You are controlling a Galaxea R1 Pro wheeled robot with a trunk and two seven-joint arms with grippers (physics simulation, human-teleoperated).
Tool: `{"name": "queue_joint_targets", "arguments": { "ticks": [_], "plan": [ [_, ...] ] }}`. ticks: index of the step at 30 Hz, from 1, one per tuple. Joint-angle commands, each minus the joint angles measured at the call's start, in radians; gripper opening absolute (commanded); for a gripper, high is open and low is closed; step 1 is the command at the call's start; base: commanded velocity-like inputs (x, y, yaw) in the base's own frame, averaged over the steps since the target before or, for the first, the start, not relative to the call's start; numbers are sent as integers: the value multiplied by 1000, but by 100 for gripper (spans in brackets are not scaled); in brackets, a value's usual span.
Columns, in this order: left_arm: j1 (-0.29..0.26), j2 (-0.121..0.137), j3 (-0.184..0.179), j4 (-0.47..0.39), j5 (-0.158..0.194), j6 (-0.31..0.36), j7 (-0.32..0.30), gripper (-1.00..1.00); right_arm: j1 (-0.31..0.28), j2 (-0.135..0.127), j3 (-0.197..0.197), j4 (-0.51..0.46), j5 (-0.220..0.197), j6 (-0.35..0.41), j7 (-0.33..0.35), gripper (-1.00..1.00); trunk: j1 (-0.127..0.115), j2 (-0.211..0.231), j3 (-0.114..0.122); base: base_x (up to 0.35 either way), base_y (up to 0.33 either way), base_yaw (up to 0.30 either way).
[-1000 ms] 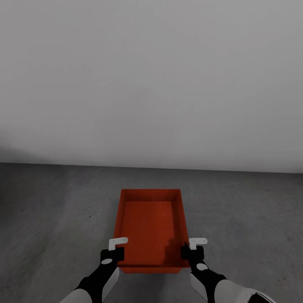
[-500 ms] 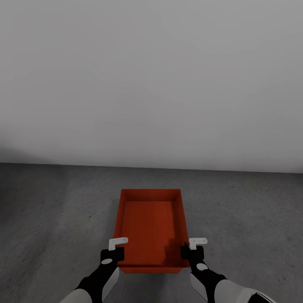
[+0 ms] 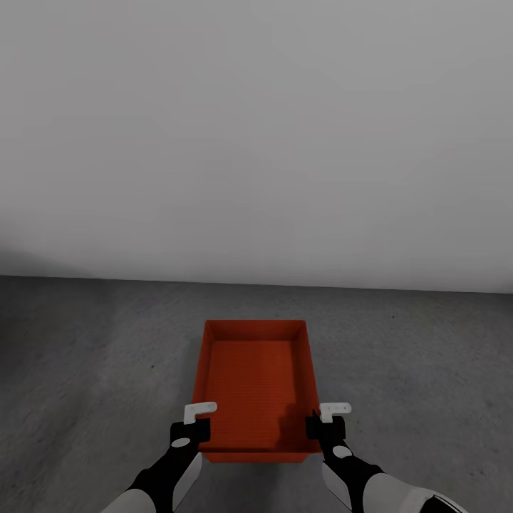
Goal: Move the two storage containers from the living room to the garage. In the garage, place one container on the floor and stack the other container on top of it (either order is fine).
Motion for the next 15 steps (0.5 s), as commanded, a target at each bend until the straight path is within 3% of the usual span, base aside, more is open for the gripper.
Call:
{"name": "queue_joint_targets", "arguments": {
  "ticks": [1, 10, 15],
  "plan": [
    [-1, 38, 31, 1, 12, 0, 92, -100, -1, -7, -44, -1, -7, -9, 1, -100, 0, 0, -1, 0, 0, 0],
    [-1, 38, 31, 1, 12, 0, 92, -100, -1, -7, -44, -1, -7, -9, 1, -100, 27, -49, -23, 0, 0, 0],
    [-1, 38, 31, 1, 12, 0, 92, -100, -1, -7, -44, -1, -7, -9, 1, -100, 27, -49, -23, 0, 0, 0]
  ]
}}
